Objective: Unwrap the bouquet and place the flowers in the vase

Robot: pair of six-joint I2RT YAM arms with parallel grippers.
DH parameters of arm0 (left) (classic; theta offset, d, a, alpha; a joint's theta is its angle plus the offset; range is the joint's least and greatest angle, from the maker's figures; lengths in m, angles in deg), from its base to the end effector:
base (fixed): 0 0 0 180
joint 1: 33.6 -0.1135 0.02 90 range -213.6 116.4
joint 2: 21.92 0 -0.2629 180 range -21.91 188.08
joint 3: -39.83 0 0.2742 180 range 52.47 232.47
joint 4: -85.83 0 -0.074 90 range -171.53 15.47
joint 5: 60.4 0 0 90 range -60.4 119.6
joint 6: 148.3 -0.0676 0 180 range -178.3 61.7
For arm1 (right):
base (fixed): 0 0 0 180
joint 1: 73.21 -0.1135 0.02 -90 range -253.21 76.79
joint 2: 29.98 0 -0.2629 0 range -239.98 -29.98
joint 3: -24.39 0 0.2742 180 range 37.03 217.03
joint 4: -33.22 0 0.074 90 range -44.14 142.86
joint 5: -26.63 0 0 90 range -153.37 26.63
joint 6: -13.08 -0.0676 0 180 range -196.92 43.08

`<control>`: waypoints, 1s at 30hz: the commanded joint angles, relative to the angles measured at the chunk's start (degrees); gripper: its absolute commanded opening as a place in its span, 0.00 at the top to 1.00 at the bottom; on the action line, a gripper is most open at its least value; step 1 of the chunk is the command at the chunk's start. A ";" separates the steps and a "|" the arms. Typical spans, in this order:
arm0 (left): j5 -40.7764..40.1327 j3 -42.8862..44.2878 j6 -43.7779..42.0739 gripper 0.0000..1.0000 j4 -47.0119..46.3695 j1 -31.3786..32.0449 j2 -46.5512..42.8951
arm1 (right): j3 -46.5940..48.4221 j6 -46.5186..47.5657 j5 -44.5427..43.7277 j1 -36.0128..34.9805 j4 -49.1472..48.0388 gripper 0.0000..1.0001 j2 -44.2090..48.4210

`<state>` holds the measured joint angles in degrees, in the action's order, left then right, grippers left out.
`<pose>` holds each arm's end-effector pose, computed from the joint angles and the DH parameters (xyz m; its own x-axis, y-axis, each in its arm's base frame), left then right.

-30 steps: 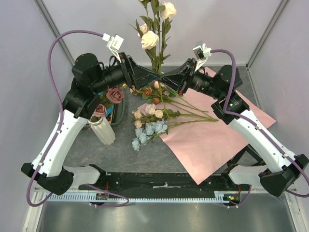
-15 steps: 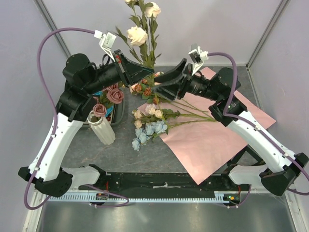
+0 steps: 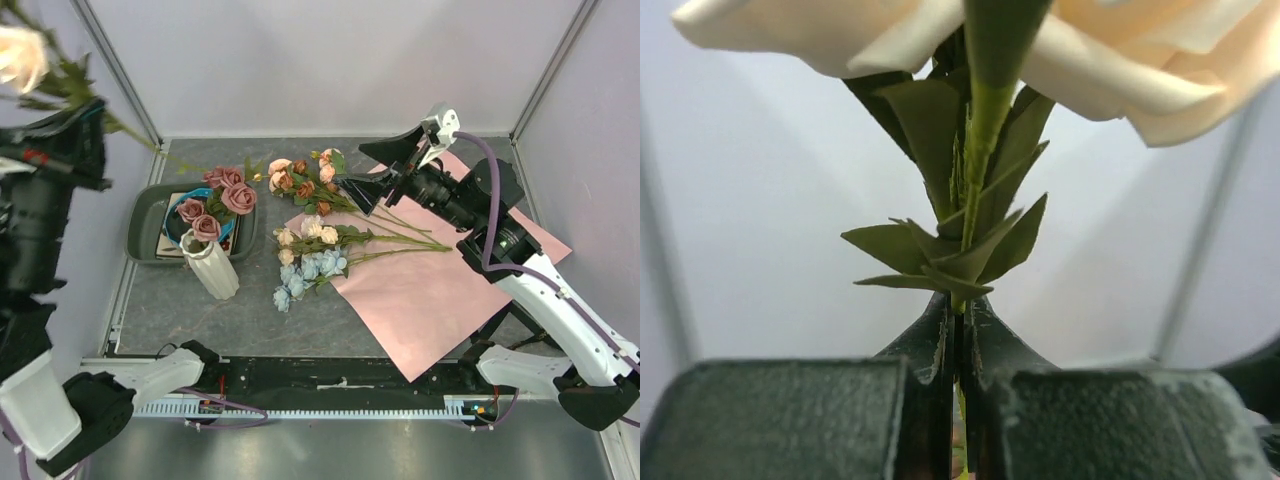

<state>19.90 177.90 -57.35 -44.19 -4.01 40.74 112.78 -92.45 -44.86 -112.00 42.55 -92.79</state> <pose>0.0885 -0.0372 0.6728 0.3675 -0.2275 -0.9018 0.3606 0.9286 -0.0873 0.2046 0.1920 0.5044 -0.0125 0.3157 -0.9488 -0.8597 0.4812 0.1715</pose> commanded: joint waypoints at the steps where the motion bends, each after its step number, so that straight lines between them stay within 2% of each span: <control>1: -21.75 -4.30 -15.16 0.98 0.81 0.04 -5.41 | -0.68 2.96 -3.12 -0.06 3.22 0.02 -1.53; 3: -27.10 -8.34 -18.07 0.98 -0.78 0.04 -6.75 | -1.47 2.61 -2.86 0.03 3.14 0.02 -1.79; 6: -30.55 -13.00 -17.22 0.98 0.01 0.04 -9.21 | -2.27 2.17 -1.89 0.03 3.14 0.02 -2.50; 11: -31.35 -23.19 -7.47 0.98 1.33 0.04 -14.39 | -3.67 1.91 -1.72 0.02 2.78 0.02 -3.20; 12: -31.00 -23.91 -4.24 0.98 2.11 0.04 -14.75 | -4.02 1.73 -1.80 0.03 2.78 0.02 -3.29; 18: -30.83 -29.44 2.29 0.98 2.83 0.04 -15.80 | -5.17 2.08 -2.42 0.03 2.87 0.02 -2.67; 27: -32.31 -39.99 4.58 0.98 -3.41 0.12 -19.41 | -6.66 2.17 -2.68 0.03 2.87 0.02 -2.14; 30: -33.81 -47.61 4.94 0.98 -7.80 0.04 -21.60 | -7.01 2.34 -2.68 0.11 2.87 0.02 -2.15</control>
<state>-10.98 137.18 -55.91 -44.67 -3.99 21.07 106.46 -90.77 -46.98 -112.00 46.98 -96.26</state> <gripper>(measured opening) 0.040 0.982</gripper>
